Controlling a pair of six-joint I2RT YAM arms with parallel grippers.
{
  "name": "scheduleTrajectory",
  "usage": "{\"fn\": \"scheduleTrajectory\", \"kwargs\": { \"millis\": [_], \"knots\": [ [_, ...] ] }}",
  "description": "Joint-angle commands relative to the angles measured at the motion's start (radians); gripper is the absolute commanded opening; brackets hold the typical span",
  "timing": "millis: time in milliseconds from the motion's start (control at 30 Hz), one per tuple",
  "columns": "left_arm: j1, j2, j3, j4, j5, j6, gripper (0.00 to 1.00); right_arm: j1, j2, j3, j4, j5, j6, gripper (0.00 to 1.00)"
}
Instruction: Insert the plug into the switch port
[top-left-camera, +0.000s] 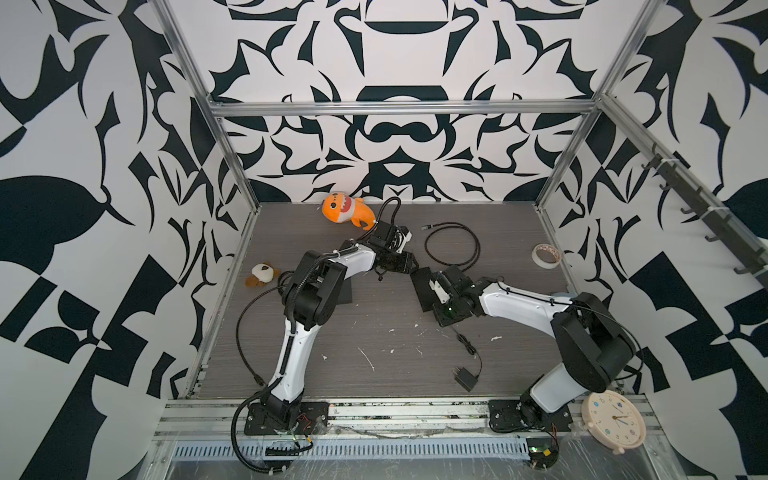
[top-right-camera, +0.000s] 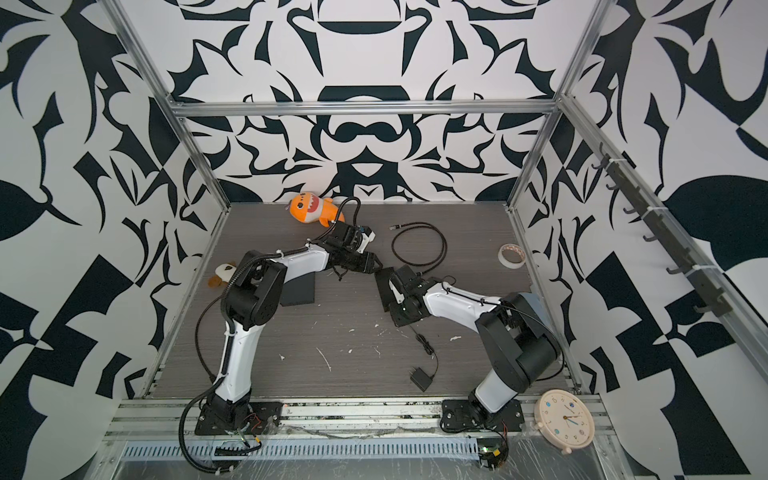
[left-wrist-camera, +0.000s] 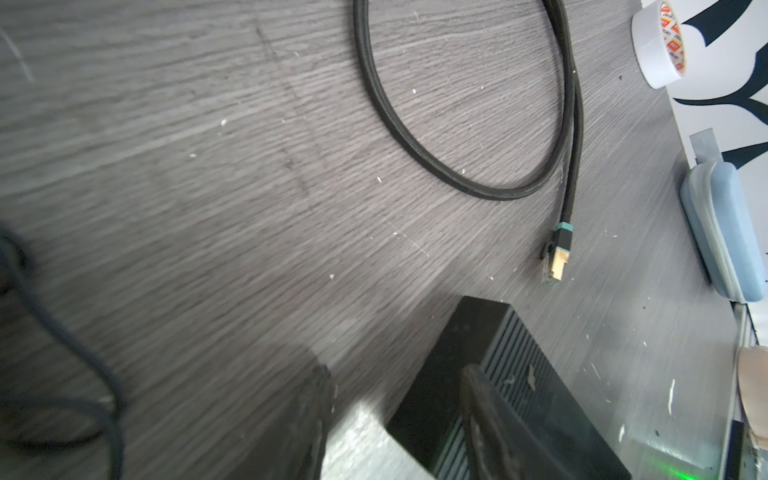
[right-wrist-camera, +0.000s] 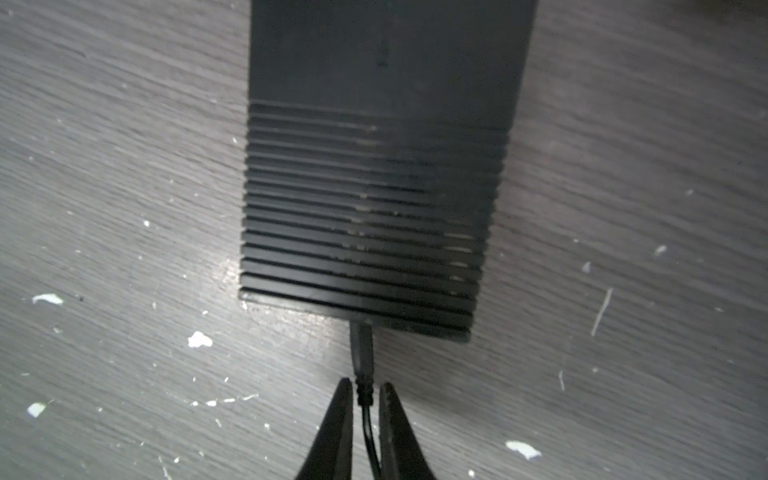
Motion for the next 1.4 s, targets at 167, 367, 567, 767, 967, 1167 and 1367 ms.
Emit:
{"fn": "scheduleTrajectory", "kwargs": {
  "millis": [167,367,567,767,967,1167,1367],
  "knots": [
    [0.007,0.036,0.019,0.004,0.022,0.000,0.54,0.006,0.013,0.063,-0.053,0.001,-0.021,0.15],
    [0.007,0.039,0.021,0.006,0.024,-0.001,0.53,0.006,0.022,0.077,-0.062,0.004,-0.026,0.15],
    [0.008,0.040,0.020,0.006,0.022,0.000,0.54,0.006,0.027,0.074,-0.066,-0.012,-0.031,0.09],
    [0.010,0.037,0.026,-0.002,0.016,0.001,0.53,0.006,-0.001,0.018,-0.012,-0.035,-0.023,0.08],
    [0.011,0.042,0.037,-0.010,0.014,-0.004,0.54,0.015,-0.121,-0.153,0.204,-0.018,-0.017,0.06],
    [0.011,0.036,0.031,-0.006,0.011,-0.013,0.53,0.015,-0.146,-0.208,0.265,0.005,-0.018,0.06],
    [0.011,0.033,0.029,-0.007,0.013,-0.016,0.53,0.027,-0.083,-0.160,0.199,0.036,-0.009,0.08]
  ]
}}
